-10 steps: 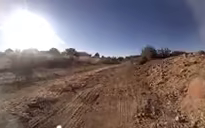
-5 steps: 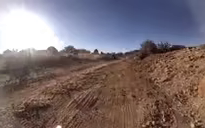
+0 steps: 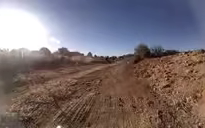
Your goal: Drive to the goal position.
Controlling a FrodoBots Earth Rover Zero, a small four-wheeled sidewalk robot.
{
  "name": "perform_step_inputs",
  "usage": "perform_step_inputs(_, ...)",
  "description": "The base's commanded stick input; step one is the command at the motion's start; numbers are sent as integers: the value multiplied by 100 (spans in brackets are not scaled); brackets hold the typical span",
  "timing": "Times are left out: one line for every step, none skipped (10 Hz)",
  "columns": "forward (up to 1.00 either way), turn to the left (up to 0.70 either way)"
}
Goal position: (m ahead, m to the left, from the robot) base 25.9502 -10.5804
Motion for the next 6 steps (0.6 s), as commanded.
perform_step_inputs(50,-49)
perform_step_inputs(50,-34)
perform_step_inputs(50,-19)
perform_step_inputs(50,0)
perform_step_inputs(50,0)
perform_step_inputs(50,0)
